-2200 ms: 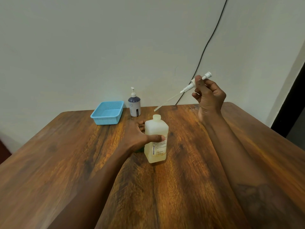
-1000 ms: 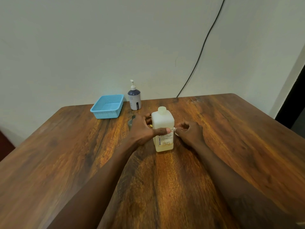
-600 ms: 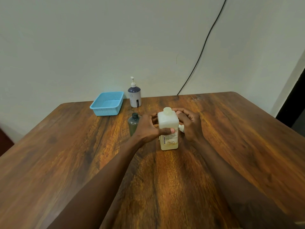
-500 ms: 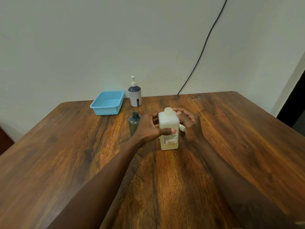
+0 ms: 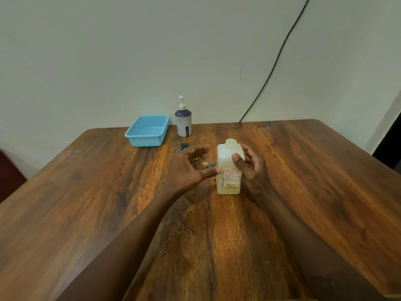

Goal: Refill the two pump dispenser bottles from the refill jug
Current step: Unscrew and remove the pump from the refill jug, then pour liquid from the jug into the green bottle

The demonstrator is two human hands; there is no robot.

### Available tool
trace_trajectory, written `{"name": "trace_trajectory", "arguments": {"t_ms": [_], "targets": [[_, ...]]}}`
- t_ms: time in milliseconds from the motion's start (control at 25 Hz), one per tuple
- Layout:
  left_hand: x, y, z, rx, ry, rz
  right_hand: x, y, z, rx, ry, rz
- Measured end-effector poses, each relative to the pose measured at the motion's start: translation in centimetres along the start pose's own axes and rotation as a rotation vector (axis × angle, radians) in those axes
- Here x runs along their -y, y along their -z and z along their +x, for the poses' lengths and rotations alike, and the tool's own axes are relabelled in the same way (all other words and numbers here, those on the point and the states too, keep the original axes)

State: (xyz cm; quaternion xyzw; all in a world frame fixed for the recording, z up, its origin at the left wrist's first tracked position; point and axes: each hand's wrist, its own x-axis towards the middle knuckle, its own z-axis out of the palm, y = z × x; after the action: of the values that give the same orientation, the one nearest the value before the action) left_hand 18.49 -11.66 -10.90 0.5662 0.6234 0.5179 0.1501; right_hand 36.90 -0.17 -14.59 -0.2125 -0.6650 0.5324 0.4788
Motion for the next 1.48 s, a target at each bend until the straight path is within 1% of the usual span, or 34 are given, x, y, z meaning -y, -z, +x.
{"name": "trace_trajectory", "arguments": {"t_ms": [80,160,240,280,320,440,520,720,800,960,1040,1160,1240,1360,1480], "targets": [[0.8,1.4,-1.5,-0.212,-0.059,0.033,-0.2,-0.2,-0.3,0.009,-0.030,-0.037],[1.6,2.8,-2.3,-0.383,-0.051,0.083,0.0,-0.6,-0.7,0.030,-0.056,-0.088],[2.6,3.6,-2.2,-0.469,-0.018,0.166,0.3,-1.0,-1.0,0.045,-0.056,-0.121],[3.2,3.9,-2.0,-0.455,0.011,0.194,0.4,-1.1,-1.0,0.048,-0.054,-0.130],[3.7,4.0,-1.6,-0.399,0.052,0.197,0.3,-1.1,-0.9,0.046,-0.056,-0.144],[4.8,3.3,-0.6,-0.180,0.125,0.103,0.0,-1.1,-0.6,0.044,-0.057,-0.190],[4.9,2.6,-0.2,-0.132,0.128,0.043,-0.1,-1.1,-0.5,0.037,-0.071,-0.201],[4.7,1.8,-0.1,-0.204,0.088,-0.037,0.4,-1.1,-0.2,0.021,-0.106,-0.189],[4.7,2.0,0.1,-0.225,0.062,-0.037,1.1,-1.6,-0.1,-0.029,-0.077,-0.198],[4.2,2.8,0.4,-0.214,-0.019,0.020,2.1,-2.8,0.2,-0.122,-0.012,-0.253],[4.1,3.1,0.2,-0.214,-0.042,0.014,3.0,-3.0,1.0,-0.147,0.062,-0.367],[4.0,3.6,-0.1,-0.219,-0.070,0.027,4.3,-3.1,2.9,-0.119,0.237,-0.657],[3.7,4.1,-0.2,-0.231,-0.083,0.046,4.6,-3.2,3.6,-0.108,0.303,-0.788],[3.3,4.9,-0.2,-0.236,-0.111,0.078,4.1,-3.5,4.2,-0.093,0.339,-0.899],[3.4,5.1,-0.3,-0.226,-0.129,0.100,3.7,-3.6,4.6,-0.066,0.372,-0.940]]}}
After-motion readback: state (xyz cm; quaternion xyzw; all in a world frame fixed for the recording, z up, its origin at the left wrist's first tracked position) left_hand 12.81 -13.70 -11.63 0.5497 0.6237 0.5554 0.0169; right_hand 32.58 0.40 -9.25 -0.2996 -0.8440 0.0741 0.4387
